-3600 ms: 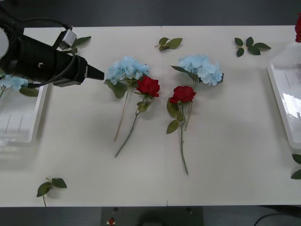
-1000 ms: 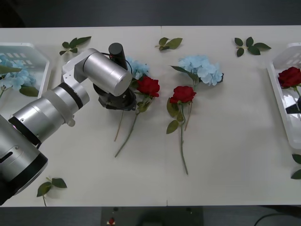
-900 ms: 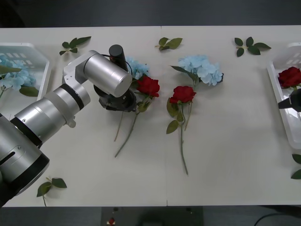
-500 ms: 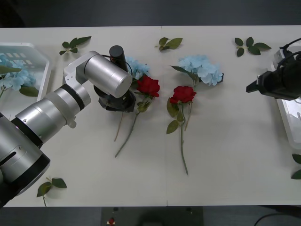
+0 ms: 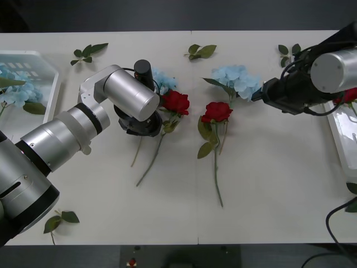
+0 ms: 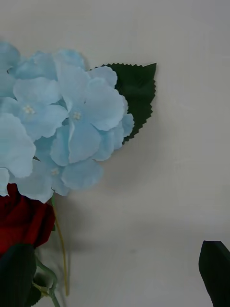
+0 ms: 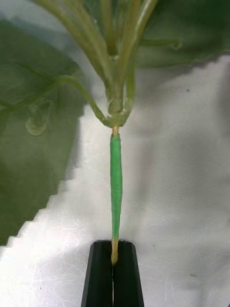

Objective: Put the red flowers into the right box and the blue flowers into the left box

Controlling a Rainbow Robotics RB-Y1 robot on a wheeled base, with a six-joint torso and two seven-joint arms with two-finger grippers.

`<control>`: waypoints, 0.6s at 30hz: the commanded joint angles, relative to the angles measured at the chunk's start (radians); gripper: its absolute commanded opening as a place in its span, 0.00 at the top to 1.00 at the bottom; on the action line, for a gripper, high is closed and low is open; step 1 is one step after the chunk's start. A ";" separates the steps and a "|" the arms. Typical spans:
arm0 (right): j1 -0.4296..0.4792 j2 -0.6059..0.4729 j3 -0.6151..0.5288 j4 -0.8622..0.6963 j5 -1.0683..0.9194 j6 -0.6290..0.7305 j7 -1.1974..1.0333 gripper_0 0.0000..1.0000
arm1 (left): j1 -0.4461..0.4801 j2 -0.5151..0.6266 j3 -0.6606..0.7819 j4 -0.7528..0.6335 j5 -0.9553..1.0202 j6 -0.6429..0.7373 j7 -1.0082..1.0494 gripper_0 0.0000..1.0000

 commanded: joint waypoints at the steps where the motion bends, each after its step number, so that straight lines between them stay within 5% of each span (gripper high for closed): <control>1: -0.024 0.054 -0.010 -0.005 0.062 -0.015 -0.028 0.01 | -0.038 -0.002 0.027 -0.003 -0.004 -0.003 -0.033 1.00; 10: -0.050 0.181 -0.013 0.048 0.194 -0.050 -0.043 0.01 | -0.035 0.070 0.113 -0.146 -0.001 0.032 -0.064 1.00; 18: -0.103 0.261 -0.013 0.164 0.269 -0.112 -0.046 0.01 | 0.028 0.141 0.335 -0.351 0.000 0.189 -0.163 1.00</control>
